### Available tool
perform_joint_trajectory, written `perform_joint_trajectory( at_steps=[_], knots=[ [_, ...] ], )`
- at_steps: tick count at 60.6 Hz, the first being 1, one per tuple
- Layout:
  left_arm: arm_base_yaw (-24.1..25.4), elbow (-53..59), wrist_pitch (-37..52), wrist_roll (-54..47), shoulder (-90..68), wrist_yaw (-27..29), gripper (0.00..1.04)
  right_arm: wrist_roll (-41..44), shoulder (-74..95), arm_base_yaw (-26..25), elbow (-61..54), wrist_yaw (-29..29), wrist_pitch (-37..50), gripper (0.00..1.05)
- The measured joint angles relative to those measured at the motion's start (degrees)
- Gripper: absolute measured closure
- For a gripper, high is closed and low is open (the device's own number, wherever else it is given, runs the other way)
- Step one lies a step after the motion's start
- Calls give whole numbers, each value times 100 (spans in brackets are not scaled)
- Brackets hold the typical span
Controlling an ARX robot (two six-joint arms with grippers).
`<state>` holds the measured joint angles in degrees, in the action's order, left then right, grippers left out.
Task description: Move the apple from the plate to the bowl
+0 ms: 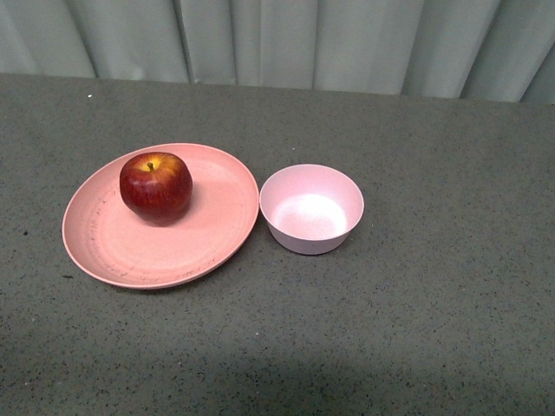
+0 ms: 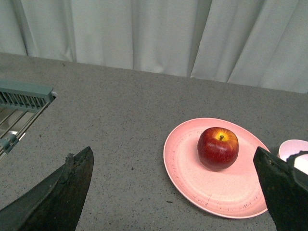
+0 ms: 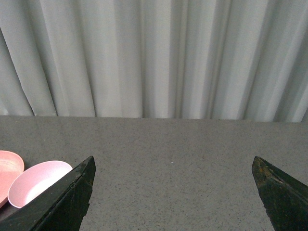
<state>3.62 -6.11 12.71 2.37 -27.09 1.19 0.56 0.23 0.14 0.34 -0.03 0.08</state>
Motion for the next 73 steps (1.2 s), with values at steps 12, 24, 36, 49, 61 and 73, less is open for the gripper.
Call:
perform_joint_trajectory(
  at_steps=[12, 24, 36, 49, 61, 73],
  knots=[
    [-208, -1303, 1637, 44, -3622, -22, 7, 0, 0, 0, 0, -2, 0, 9],
    [-579, -2247, 1799, -87, -5552, -59, 7, 0, 0, 0, 0, -2, 0, 9],
    [-970, -3163, 1403, -243, -6782, -140, 7, 0, 0, 0, 0, -2, 0, 9],
    [-1290, -4037, 1163, -286, -7768, -103, 7, 0, 0, 0, 0, 0, 0, 9],
    [-1399, -4409, 1003, -330, -8273, -33, 7, 0, 0, 0, 0, -2, 0, 9],
    [-1403, -4524, 938, -442, -8579, -7, 7, 0, 0, 0, 0, -2, 0, 9]
  ],
)
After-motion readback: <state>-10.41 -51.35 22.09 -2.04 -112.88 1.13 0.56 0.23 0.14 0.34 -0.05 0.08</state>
